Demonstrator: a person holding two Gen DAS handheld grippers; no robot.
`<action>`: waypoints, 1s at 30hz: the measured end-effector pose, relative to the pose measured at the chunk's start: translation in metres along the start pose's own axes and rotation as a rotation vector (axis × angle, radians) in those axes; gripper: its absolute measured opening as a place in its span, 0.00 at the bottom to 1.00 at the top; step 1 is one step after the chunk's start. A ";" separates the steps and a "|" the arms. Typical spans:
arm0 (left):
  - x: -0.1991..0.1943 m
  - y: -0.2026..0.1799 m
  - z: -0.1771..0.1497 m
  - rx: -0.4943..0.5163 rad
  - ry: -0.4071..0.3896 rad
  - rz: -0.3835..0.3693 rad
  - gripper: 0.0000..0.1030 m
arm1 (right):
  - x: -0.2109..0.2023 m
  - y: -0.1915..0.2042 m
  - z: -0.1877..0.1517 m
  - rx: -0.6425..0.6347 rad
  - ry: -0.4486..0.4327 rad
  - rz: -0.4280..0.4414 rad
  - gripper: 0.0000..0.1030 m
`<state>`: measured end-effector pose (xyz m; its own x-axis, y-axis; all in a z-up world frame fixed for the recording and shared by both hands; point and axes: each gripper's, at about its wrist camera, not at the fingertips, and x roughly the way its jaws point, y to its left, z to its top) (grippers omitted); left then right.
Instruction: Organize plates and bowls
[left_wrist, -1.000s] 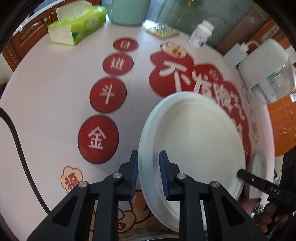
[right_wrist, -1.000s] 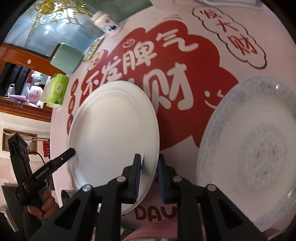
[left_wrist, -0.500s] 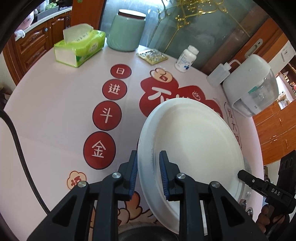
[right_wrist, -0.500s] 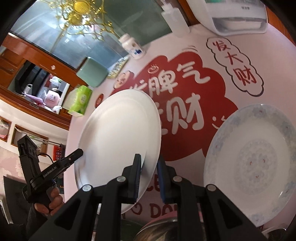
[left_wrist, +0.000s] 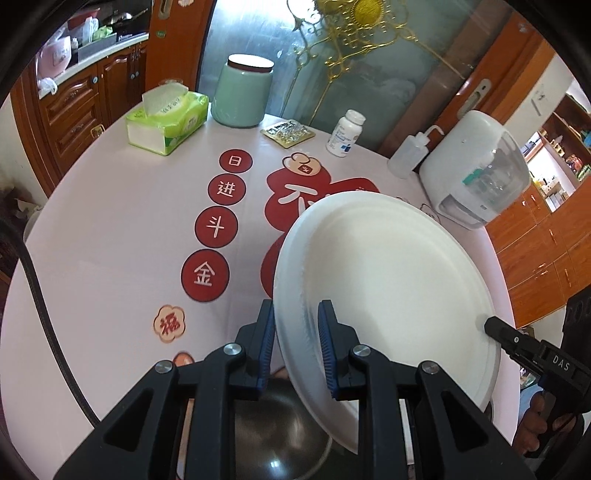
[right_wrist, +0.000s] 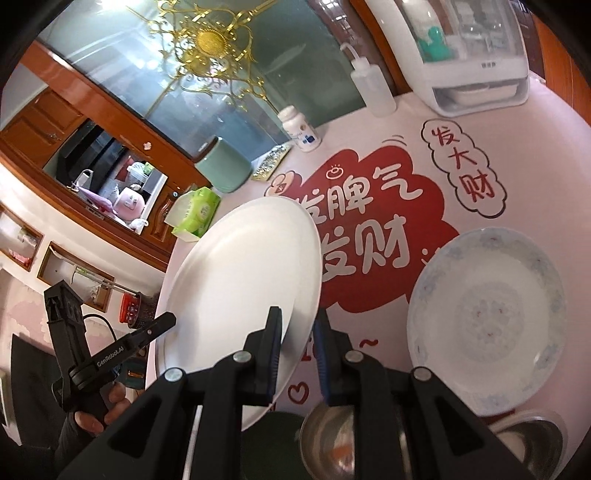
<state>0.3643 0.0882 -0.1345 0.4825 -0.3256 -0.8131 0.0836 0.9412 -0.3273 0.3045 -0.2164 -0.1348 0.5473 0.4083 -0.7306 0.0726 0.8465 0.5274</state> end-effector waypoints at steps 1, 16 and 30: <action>-0.006 -0.002 -0.004 0.003 -0.005 0.000 0.20 | -0.005 0.002 -0.003 -0.006 -0.004 0.000 0.16; -0.083 -0.038 -0.061 0.070 -0.074 -0.039 0.20 | -0.088 0.014 -0.067 -0.077 -0.080 -0.061 0.16; -0.112 -0.091 -0.156 0.126 -0.020 -0.060 0.20 | -0.173 -0.014 -0.147 -0.094 -0.119 -0.150 0.16</action>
<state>0.1669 0.0253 -0.0883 0.4904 -0.3807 -0.7840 0.2209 0.9245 -0.3108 0.0860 -0.2492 -0.0796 0.6314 0.2371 -0.7383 0.0854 0.9250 0.3701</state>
